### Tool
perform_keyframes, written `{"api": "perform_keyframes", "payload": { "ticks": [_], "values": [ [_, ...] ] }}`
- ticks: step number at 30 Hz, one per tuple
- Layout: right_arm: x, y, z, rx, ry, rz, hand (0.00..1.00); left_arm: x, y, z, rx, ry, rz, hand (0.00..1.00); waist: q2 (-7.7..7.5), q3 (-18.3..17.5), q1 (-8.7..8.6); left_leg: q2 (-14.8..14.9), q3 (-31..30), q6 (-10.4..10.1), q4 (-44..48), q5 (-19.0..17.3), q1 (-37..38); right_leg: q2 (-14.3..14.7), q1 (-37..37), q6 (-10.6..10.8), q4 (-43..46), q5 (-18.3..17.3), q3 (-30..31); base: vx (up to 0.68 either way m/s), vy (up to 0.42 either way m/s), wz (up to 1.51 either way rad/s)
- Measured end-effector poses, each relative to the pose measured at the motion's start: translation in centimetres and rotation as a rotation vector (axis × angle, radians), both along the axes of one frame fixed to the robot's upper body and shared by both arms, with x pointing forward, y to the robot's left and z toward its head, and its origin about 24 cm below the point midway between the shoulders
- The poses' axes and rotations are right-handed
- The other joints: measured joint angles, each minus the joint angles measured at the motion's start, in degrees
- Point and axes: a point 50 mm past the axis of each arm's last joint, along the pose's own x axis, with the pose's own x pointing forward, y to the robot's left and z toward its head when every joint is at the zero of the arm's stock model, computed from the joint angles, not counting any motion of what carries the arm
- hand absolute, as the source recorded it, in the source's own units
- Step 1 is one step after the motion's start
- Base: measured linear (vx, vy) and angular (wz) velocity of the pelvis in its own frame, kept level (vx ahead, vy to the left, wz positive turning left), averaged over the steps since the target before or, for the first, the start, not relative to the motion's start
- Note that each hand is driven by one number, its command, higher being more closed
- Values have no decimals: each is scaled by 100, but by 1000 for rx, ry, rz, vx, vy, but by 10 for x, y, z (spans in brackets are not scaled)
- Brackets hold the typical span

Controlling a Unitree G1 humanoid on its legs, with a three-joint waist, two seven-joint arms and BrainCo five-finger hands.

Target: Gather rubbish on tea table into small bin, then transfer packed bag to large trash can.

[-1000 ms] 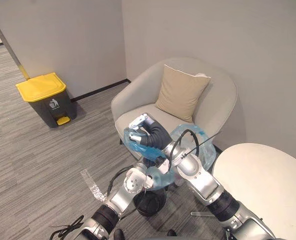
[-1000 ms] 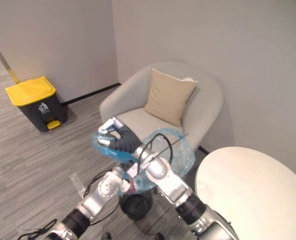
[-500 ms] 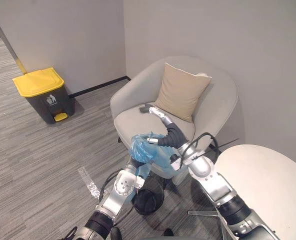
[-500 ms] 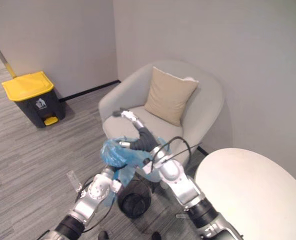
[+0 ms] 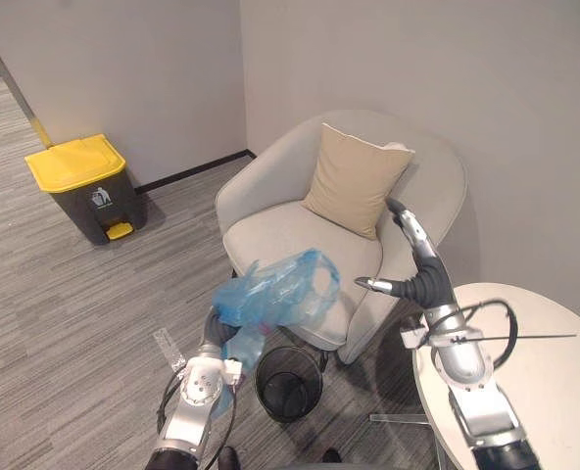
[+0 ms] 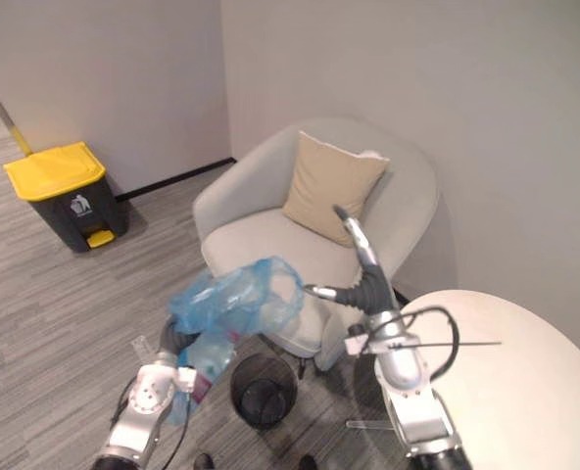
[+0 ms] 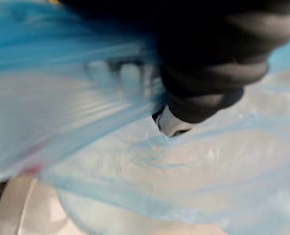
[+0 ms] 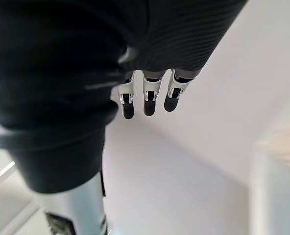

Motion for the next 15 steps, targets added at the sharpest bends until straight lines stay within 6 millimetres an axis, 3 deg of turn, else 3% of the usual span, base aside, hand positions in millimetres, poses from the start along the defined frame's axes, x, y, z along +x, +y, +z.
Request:
{"api": "perform_keyframes", "payload": {
  "ticks": [8, 11, 15],
  "values": [
    [-32, -18, -119, 148, 565, -172, 0, -25, 26, -29, -78, 135, 137, 100, 146, 124, 16, -47, -85, 38, 3, -40, 38, -29, 181, 63, -150, 45, -87, 53, -5, 6],
    [-52, -25, -153, 171, 741, -242, 0, -38, 32, -43, -102, 205, 167, 100, 181, 203, 68, -60, -102, 53, 4, -65, 118, -37, 289, 69, -193, 47, -114, 53, -2, 3],
    [-72, -30, -178, 183, 894, -304, 0, -55, 35, -61, -133, 307, 196, 100, 208, 362, 148, -72, -129, 46, 8, -85, 238, -49, 453, 77, -244, 39, -166, 32, -3, 3]
  ]
}}
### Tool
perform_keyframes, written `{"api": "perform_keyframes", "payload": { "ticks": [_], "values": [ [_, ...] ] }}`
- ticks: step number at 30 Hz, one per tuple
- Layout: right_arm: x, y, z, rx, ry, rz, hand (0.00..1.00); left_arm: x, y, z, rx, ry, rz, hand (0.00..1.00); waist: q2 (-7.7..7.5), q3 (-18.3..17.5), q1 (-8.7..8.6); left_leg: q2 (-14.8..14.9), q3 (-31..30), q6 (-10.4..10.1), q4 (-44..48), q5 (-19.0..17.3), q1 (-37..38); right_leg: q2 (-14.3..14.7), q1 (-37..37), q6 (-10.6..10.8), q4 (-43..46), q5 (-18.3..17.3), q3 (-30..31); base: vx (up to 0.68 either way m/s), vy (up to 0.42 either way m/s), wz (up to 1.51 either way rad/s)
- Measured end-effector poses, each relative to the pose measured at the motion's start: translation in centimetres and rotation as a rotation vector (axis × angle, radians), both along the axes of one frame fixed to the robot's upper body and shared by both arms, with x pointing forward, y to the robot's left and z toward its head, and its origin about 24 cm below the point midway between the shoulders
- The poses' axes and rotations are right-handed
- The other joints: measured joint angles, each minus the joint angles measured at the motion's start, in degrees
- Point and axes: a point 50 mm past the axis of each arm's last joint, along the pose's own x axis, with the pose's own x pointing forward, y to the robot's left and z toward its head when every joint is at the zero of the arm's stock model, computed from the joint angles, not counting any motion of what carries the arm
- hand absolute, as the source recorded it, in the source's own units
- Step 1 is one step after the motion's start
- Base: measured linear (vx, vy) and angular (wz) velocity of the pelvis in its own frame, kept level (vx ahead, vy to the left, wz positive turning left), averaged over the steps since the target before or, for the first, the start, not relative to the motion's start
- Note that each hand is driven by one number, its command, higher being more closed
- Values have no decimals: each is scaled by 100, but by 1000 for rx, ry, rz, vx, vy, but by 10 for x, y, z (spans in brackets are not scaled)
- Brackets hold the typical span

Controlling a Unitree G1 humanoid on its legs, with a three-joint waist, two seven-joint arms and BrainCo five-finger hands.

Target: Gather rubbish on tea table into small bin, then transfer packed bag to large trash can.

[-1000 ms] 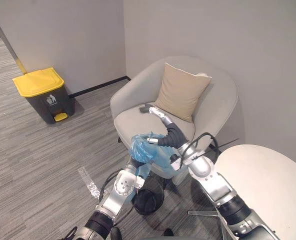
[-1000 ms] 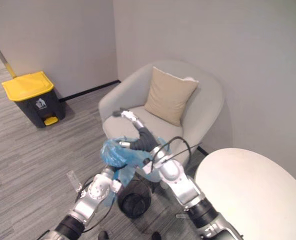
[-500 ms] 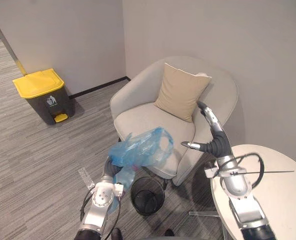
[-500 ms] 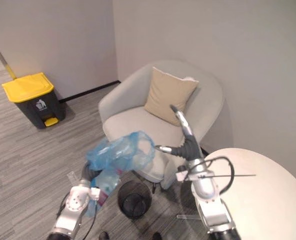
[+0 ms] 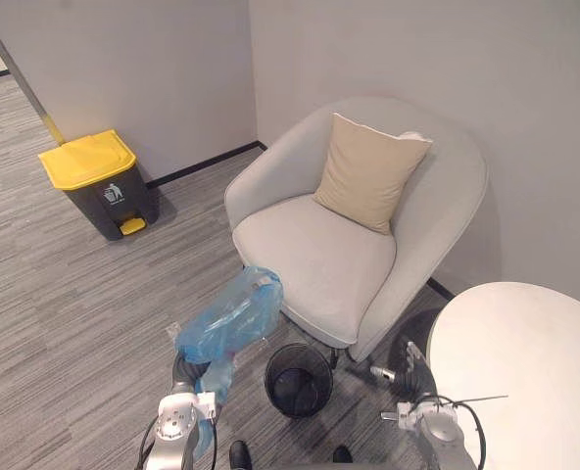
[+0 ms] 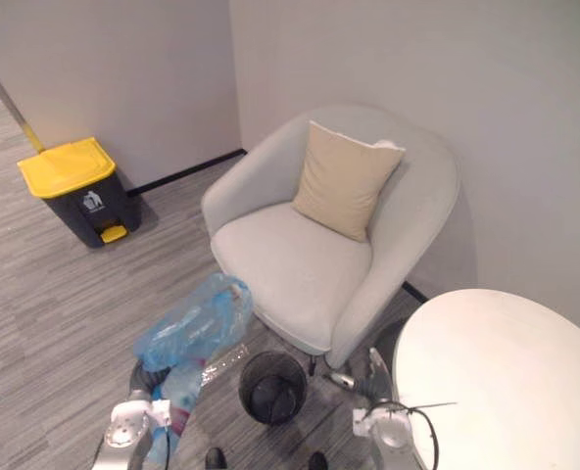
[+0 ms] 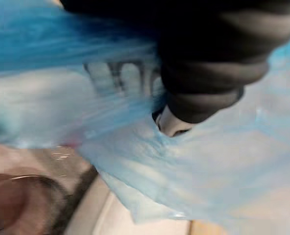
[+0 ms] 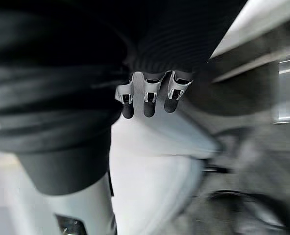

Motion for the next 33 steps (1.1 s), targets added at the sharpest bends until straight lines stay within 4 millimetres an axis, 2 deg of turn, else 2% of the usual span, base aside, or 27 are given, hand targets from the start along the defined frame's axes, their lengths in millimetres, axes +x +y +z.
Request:
{"api": "perform_keyframes", "payload": {
  "ticks": [2, 5, 7, 10, 12, 13, 14, 15, 16, 17, 18, 19, 20, 21, 22, 24, 25, 26, 28, 29, 31, 32, 33],
  "values": [
    [-6, -2, -7, 6, 51, -22, 0, -9, 0, -8, -26, 40, 22, 100, -3, 51, 32, -5, -2, 1, 25, -1, 30, -4, 26, 5, 6, -3, -3, 0, 0, 0],
    [-4, -1, -7, 0, 54, -45, 0, -12, -2, -11, -65, 51, 63, 100, -31, 386, 95, -7, 33, 14, 29, 10, 128, -17, 41, 14, 141, -9, 24, -40, 11, -5],
    [-1, 1, -6, 3, 45, -48, 0, -12, -4, -11, -77, 49, 73, 100, -49, 488, 148, 2, 116, 28, 31, 19, 112, -16, -75, 18, 255, -12, 109, -86, 31, -21],
    [9, 12, 1, 32, -7, -63, 0, -1, -4, 2, -87, -27, 83, 100, -172, 652, 192, 70, 171, 113, 632, -251, -417, -82, -568, 31, 772, -105, 150, -110, 25, -7],
    [11, 16, 2, 49, -18, -75, 0, 5, -8, 11, -102, -83, 90, 100, -161, 704, 270, 206, 150, 204, 949, -380, -656, -91, -691, 106, 1082, -233, 183, -85, -11, 11],
    [9, 19, 1, 56, -12, -79, 0, 11, -8, 18, -105, -120, 93, 100, -146, 729, 283, 258, 60, 225, 1129, -402, -744, -100, -1091, 5, 2609, -819, 157, -64, -74, 51],
    [5, 23, 0, 61, -3, -78, 0, 12, -9, 21, -104, -136, 92, 100, -146, 733, 289, 253, -107, 247, 1300, -427, -795, -125, -1215, 130, 3742, -1153, 199, -47, -100, 64],
    [3, 25, -1, 63, 1, -70, 0, 11, -9, 22, -104, -141, 94, 100, -181, 719, 303, 244, -203, 236, 1377, -435, -822, -127, -1203, 187, 4196, -1267, 246, -40, -172, 71],
    [2, 29, -1, 65, 5, -53, 0, 9, -7, 24, -96, -149, 104, 100, -297, 636, 364, 202, -308, 226, 1514, -428, -958, -127, -1171, 205, 4567, -1332, 372, -65, -228, 57],
    [2, 29, -1, 64, 5, -49, 0, 10, -8, 26, -96, -157, 108, 100, -353, 611, 434, 198, -405, 196, 1659, -417, -1128, -62, -1099, 272, 4395, -1522, 473, -106, -260, 52],
    [7, 27, 1, 56, -11, -55, 0, 12, -13, 26, -114, -162, 115, 100, -321, 562, 519, 254, -520, 114, 1673, -336, -1308, 88, -1097, 251, 4032, -1621, 424, -100, -211, 25],
    [11, 25, 4, 59, -26, -63, 0, 11, -17, 25, -129, -160, 120, 100, -249, 552, 600, 324, -532, 137, 1596, -294, -1381, 182, -1046, 187, 3757, -1709, 409, -112, -182, 2],
    [18, 22, 11, 44, -67, -65, 0, 11, -24, 24, -148, -160, 118, 100, -236, 569, 731, 335, -546, 184, 1509, -84, -1529, 220, -949, -36, 3341, -1994, 410, -146, -204, -1],
    [24, 22, 15, 40, -90, -64, 0, 12, -29, 23, -163, -159, 104, 100, -233, 607, 742, 313, -578, 75, 1491, 76, -1658, 197, -969, -324, 3210, -2250, 376, -185, -201, 25],
    [27, 19, 17, 31, -100, -67, 0, 16, -38, 24, -185, -160, 81, 100, -84, 700, 696, 324, -706, 83, 1430, 203, -1720, 222, -1021, -337, 3284, -2254, 217, -234, -164, 56],
    [25, 16, 17, 22, -95, -90, 0, 20, -52, 27, -210, -174, 31, 100, 100, 759, 663, 332, -961, 63, 1060, 312, -1691, 307, -1098, -442, 3447, -2299, -149, -252, -135, 72],
    [24, 16, 16, 20, -90, -93, 0, 20, -54, 27, -212, -173, 26, 100, 123, 744, 649, 360, -933, -17, 927, 214, -1694, 299, -1109, -490, 3419, -2270, -228, -246, -82, 74],
    [25, 16, 16, 18, -90, -98, 0, 23, -56, 28, -214, -181, 17, 100, 61, 777, 597, 401, -732, 63, 977, 43, -1817, 193, -1113, -649, 3242, -2148, -466, -164, -40, 71],
    [25, 14, 16, 6, -88, -112, 0, 28, -60, 31, -216, -196, -9, 100, 38, 794, 552, 339, -235, 147, 1683, -8, -1989, -11, -1103, -698, 3038, -1947, -772, -88, -30, 84],
    [25, 14, 16, 3, -86, -118, 0, 27, -61, 32, -217, -196, -14, 100, 21, 791, 508, 344, -51, 278, 2118, -144, -1990, -82, -1094, -699, 2977, -1882, -911, -53, 0, 86],
    [24, 16, 15, 7, -82, -123, 0, 29, -64, 34, -217, -204, -31, 100, 79, 772, 432, 458, 228, 387, 2800, -858, -1941, -179, -1085, -682, 2909, -1830, -1205, -42, 78, 81],
    [21, 17, 12, 11, -68, -125, 0, 32, -66, 35, -215, -207, -49, 100, 65, 785, 427, 515, 381, 338, 2975, -1145, -1866, -271, -1039, -628, 2844, -1799, -1391, -22, 86, 71],
    [20, 17, 11, 13, -63, -127, 0, 32, -66, 34, -215, -206, -57, 100, 59, 786, 421, 518, 429, 323, 2980, -1211, -1825, -306, -1010, -604, 2817, -1786, -1454, 0, 165, 87]
  ]
}}
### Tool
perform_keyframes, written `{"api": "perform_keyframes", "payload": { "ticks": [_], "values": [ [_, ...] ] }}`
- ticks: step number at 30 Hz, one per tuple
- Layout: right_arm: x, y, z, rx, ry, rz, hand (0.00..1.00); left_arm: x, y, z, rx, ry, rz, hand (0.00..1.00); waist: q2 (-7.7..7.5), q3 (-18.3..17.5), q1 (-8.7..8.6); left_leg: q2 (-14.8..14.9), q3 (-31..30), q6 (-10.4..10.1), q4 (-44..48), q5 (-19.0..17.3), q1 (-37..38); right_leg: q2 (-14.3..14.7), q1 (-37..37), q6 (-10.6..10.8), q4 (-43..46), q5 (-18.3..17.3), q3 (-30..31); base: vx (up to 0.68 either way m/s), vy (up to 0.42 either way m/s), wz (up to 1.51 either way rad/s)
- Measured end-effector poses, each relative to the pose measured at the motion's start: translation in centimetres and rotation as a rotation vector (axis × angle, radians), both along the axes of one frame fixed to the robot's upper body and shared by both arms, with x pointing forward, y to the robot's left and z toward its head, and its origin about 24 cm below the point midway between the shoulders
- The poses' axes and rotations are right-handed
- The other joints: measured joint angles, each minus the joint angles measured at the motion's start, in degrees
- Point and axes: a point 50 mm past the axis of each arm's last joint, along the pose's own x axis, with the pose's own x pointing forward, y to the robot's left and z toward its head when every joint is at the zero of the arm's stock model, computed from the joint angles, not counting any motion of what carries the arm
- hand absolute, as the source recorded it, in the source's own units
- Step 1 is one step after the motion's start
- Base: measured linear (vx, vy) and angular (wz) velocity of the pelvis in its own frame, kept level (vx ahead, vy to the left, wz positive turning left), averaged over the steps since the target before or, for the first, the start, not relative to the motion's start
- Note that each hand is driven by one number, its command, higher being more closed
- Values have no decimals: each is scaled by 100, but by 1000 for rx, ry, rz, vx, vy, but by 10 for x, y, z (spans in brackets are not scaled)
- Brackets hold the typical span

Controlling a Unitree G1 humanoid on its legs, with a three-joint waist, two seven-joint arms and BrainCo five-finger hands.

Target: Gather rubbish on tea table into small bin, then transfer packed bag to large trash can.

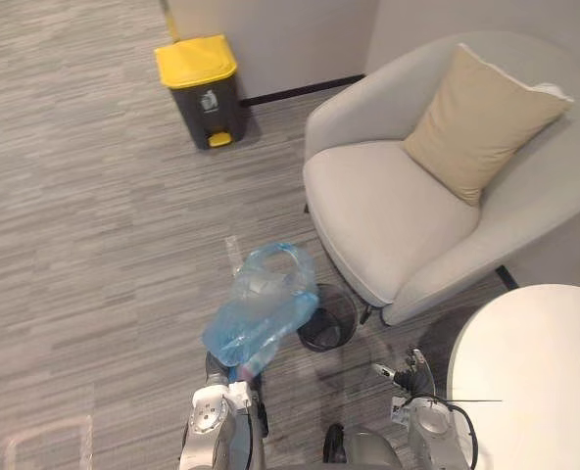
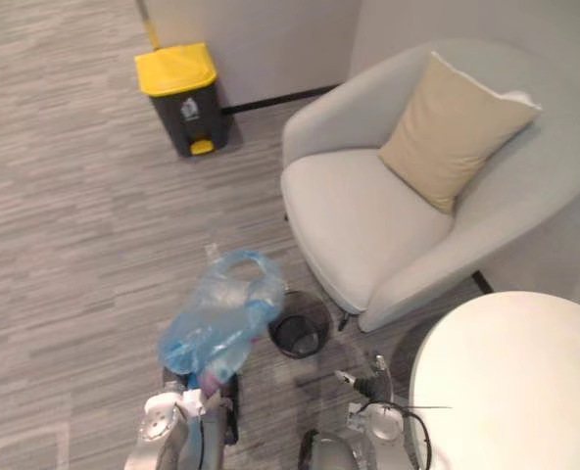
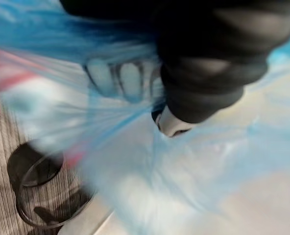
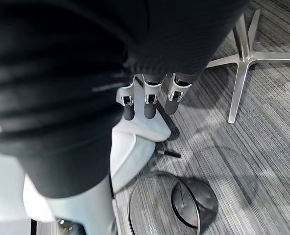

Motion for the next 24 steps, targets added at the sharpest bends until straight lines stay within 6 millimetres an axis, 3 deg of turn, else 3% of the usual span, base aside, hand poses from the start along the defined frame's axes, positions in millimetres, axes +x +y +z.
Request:
{"api": "perform_keyframes", "payload": {
  "ticks": [1, 4, 8, 9, 12, 14, 15, 16, 17, 19, 21, 23, 24],
  "values": [
    [-3, 0, -3, 3, 18, -5, 0, 1, -1, -3, 4, 13, -11, 100, -4, 6, -29, -28, 204, -52, -147, -22, 130, -76, 133, 144, -122, 69, -170, 19, 173, 74],
    [-5, 7, -12, 37, 58, -11, 0, -5, 9, -17, 54, 85, -33, 100, -59, -26, -36, -365, 147, 69, -616, 194, 287, -124, 478, 463, -872, 358, -267, 32, 201, 44],
    [-6, 10, -20, 62, 109, -21, 0, -13, 25, -26, 104, 139, -33, 100, -44, -17, -48, -707, -8, 211, -831, 244, 308, -266, 706, 661, -1279, 574, -405, 33, 148, 23],
    [-6, 9, -20, 63, 113, -22, 0, -14, 28, -28, 111, 149, -29, 100, -47, -16, -60, -775, -50, 269, -801, 200, 312, -331, 761, 671, -1273, 547, -465, 56, 182, 41],
    [-9, 8, -23, 70, 135, -33, 0, -21, 32, -31, 113, 169, -12, 100, -130, 18, -89, -1029, -114, 404, -285, -383, 316, -688, 886, 816, -769, 193, -533, 96, 171, 26],
    [-12, 4, -25, 64, 148, -39, 0, -23, 32, -32, 112, 176, -10, 100, -125, 34, -156, -1118, -200, 520, -84, -627, 353, -936, 644, 550, 199, 234, -334, 173, 131, 30],
    [-13, 4, -24, 65, 149, -39, 0, -23, 33, -31, 115, 173, -10, 100, -82, 57, -219, -1147, -291, 587, -44, -723, 435, -971, 170, 12, 1189, 550, 197, 262, 209, 40],
    [-12, 8, -25, 76, 149, -33, 0, -23, 34, -28, 119, 158, -5, 100, -122, 138, -289, -1193, -432, 636, -72, -829, 680, -888, -290, -136, 2164, 863, 811, 330, 221, 51],
    [-16, 11, -27, 85, 161, -34, 0, -22, 37, -26, 129, 151, -5, 100, -97, 188, -301, -1194, -554, 662, -76, -919, 813, -708, -450, 99, 2470, 592, 1073, 279, 93, 54],
    [-22, 13, -29, 89, 175, -36, 0, -21, 39, -24, 137, 143, -5, 100, -182, 195, -336, -1216, -661, 675, -236, -1026, 1100, -393, -769, 212, 2476, 253, 1089, 282, 46, 32],
    [-21, 12, -29, 87, 171, -39, 0, -20, 38, -24, 136, 143, -8, 100, -187, 209, -358, -1257, -768, 654, -446, -1096, 1344, -172, -1126, 251, 2017, 155, 843, 341, 42, 21],
    [-23, 8, -29, 79, 178, -44, 0, -13, 37, -21, 134, 125, -12, 100, -171, 227, -481, -1321, -998, 590, -716, -1159, 1689, 190, -1422, 325, 698, 368, 556, 459, 24, 51],
    [-24, 6, -30, 77, 181, -47, 0, -12, 37, -21, 135, 122, -13, 100, -168, 228, -512, -1341, -1054, 557, -728, -1175, 1749, 257, -1418, 305, 494, 455, 584, 520, -26, 83]
  ]
}}
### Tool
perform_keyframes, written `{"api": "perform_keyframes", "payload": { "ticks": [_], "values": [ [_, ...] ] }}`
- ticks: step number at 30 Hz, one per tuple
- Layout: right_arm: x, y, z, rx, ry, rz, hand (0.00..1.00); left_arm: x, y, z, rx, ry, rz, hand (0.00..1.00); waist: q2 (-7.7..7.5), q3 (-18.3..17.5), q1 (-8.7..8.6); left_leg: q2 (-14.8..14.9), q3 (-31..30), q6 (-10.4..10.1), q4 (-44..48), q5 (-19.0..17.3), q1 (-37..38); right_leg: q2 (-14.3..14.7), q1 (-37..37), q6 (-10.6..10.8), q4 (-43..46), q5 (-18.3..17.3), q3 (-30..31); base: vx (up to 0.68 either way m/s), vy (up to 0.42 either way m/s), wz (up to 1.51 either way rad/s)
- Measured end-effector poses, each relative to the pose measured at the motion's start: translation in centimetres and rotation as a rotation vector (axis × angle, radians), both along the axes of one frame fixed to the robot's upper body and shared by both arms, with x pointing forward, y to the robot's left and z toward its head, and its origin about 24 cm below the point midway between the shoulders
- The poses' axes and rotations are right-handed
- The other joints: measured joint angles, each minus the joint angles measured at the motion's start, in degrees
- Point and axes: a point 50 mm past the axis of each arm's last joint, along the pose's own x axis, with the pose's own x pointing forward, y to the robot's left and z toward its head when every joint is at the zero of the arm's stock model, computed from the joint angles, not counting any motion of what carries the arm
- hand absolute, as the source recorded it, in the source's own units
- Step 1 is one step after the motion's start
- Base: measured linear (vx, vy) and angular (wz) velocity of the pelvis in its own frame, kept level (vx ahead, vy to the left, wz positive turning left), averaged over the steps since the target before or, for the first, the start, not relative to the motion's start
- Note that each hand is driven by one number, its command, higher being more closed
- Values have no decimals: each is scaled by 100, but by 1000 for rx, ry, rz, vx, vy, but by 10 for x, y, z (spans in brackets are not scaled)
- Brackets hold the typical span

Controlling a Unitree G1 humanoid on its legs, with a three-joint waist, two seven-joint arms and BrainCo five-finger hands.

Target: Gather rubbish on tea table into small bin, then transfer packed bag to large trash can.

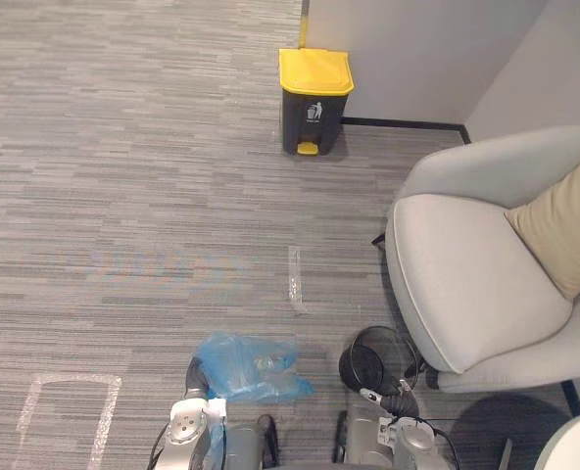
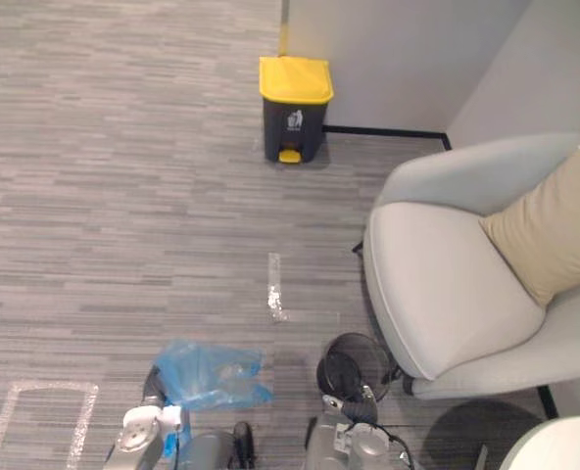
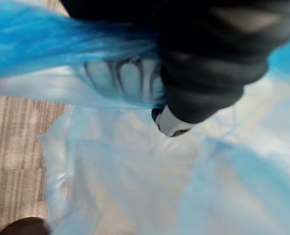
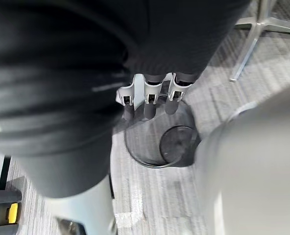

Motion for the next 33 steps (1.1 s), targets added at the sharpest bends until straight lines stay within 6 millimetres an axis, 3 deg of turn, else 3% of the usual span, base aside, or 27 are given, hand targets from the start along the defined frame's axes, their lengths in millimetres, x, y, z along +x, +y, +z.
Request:
{"api": "perform_keyframes", "payload": {
  "ticks": [2, 3, 4, 5, 6, 7, 8, 11, 13, 14, 15, 16, 17, 20, 23, 25, 26, 27, 29, 31, 32, 33],
  "values": [
    [-8, -4, -2, 0, 14, -26, 0, 2, -3, 1, -9, -7, -4, 100, -78, -50, -157, -71, -300, -328, 83, -271, 479, 175, 124, -461, -529, 784, 33, 648, -79, 103],
    [-9, -5, -2, -1, 15, -30, 0, 3, -5, 0, -17, -6, 1, 100, 4, -34, -186, -7, -321, -395, 238, -313, 492, 180, 206, -502, -434, 671, -19, 699, -89, 71],
    [-3, -8, 2, -13, -8, -26, 0, 6, -13, 3, -43, -25, 2, 100, 198, -15, -128, 266, -139, -549, 1075, -238, 259, 284, 525, -618, -503, 562, -260, 693, -98, 31],
    [3, -8, 7, -20, -40, -15, 0, 6, -19, 6, -66, -43, 8, 100, 289, 27, -74, 513, 114, -855, 2245, 114, -74, 438, 949, -644, -753, 452, -274, 688, -97, 11],
    [6, -5, 9, -15, -56, -7, 0, 6, -20, 7, -76, -49, 17, 100, 324, 51, -42, 707, 216, -844, 2905, 347, -318, 529, 1234, -679, -933, 404, -230, 791, -76, -19],
    [12, 0, 13, -2, -85, -2, 0, 7, -22, 10, -93, -63, 31, 100, 328, 50, 58, 1047, 457, -696, 3874, 337, -641, 670, 1684, -717, -1209, 358, -78, 619, -20, -42],
    [17, 3, 17, 11, -114, -6, 0, 9, -24, 11, -102, -73, 30, 100, 269, 53, 184, 1202, 667, -564, 4197, 207, -930, 675, 2007, -730, -1383, 350, 79, 592, 10, -46],
    [23, 3, 22, 19, -151, -16, 0, 15, -26, 19, -109, -111, 27, 100, 124, 111, 282, 1307, 883, -337, 3710, 11, -1553, 464, 2645, -726, -1769, 348, 290, 514, 71, -38],
    [24, 0, 24, 13, -163, -34, 0, 15, -24, 20, -108, -119, 34, 100, 94, 114, 335, 1293, 818, -364, 2805, 42, -1889, 282, 2897, -606, -1854, 278, 437, 510, 189, -49],
    [23, -3, 24, 6, -160, -46, 0, 15, -24, 20, -110, -116, 40, 100, 109, 101, 385, 1161, 617, -497, 1862, 357, -1987, 159, 3026, -323, -1836, 112, 532, 461, 259, -62],
    [17, -8, 22, -7, -145, -57, 0, 13, -27, 19, -122, -111, 46, 100, 254, 24, 458, 1159, 278, -536, 680, 1167, -1911, 145, 3135, 43, -1780, -130, 649, 481, 329, -74],
    [13, -13, 20, -14, -129, -68, 0, 10, -29, 17, -131, -103, 51, 100, 300, 12, 510, 1195, 117, -654, 405, 1752, -1879, 149, 3192, 243, -1732, -360, 761, 546, 366, -47],
    [10, -3, 15, 23, -102, -89, 0, 15, -24, 14, -111, -84, 50, 100, 22, -54, 462, 962, 318, -523, 621, 1573, -1901, -149, 3150, 243, -1701, -406, 877, 514, 346, -29],
    [8, 9, 12, 57, -90, -82, 0, 16, -21, 21, -108, -110, 55, 100, -43, -83, 542, 943, 708, -408, 1073, 764, -1655, -390, 3075, 410, -1153, -80, 1334, 339, 262, -58],
    [7, 12, 12, 60, -88, -60, 0, 6, -20, 16, -99, -82, 51, 100, -34, -57, 544, 838, 1189, -373, 1006, 250, -864, -634, 2037, 883, 1382, 316, 1677, 295, 241, -83],
    [4, 15, 10, 59, -76, -41, 0, 7, -20, 16, -95, -82, 48, 100, -29, -49, 454, 777, 1290, -419, 799, 65, -405, -570, 1154, 641, 2663, 87, 1334, 319, 111, -29],
    [1, 16, 8, 49, -60, -27, 0, 7, -22, 17, -93, -83, 45, 100, 3, -26, 406, 762, 1307, -400, 615, -12, -192, -539, 796, 448, 2689, -66, 980, 314, 38, -6],
    [0, 16, 8, 45, -57, -22, 0, 8, -23, 17, -93, -84, 44, 100, 0, -25, 391, 760, 1312, -422, 527, -27, -99, -526, 653, 364, 2593, -138, 809, 421, -19, 3],
    [3, 16, 9, 38, -61, -13, 0, 8, -25, 16, -94, -81, 36, 100, -16, -25, 292, 772, 1346, -579, 262, -74, 249, -444, 174, 183, 1485, -227, 177, 432, -72, 6],
    [4, 17, 7, 41, -48, -10, 0, 11, -22, 12, -88, -65, 46, 100, -54, -37, 218, 770, 1311, -703, 127, -154, 497, -98, 65, 62, -44, 237, 221, 477, -145, 18],
    [0, 18, 4, 43, -30, -8, 0, 12, -19, 10, -81, -55, 53, 100, -138, -66, 207, 701, 1202, -758, 79, -184, 592, -7, 127, -162, -432, 828, 332, 430, -122, 22],
    [4, 12, 5, 27, -33, -3, 0, 12, -19, 5, -83, -29, 61, 100, 27, -11, 172, 781, 1015, -803, 11, -210, 672, 95, 241, -349, -412, 844, 293, 418, -79, 1]
  ]
}}
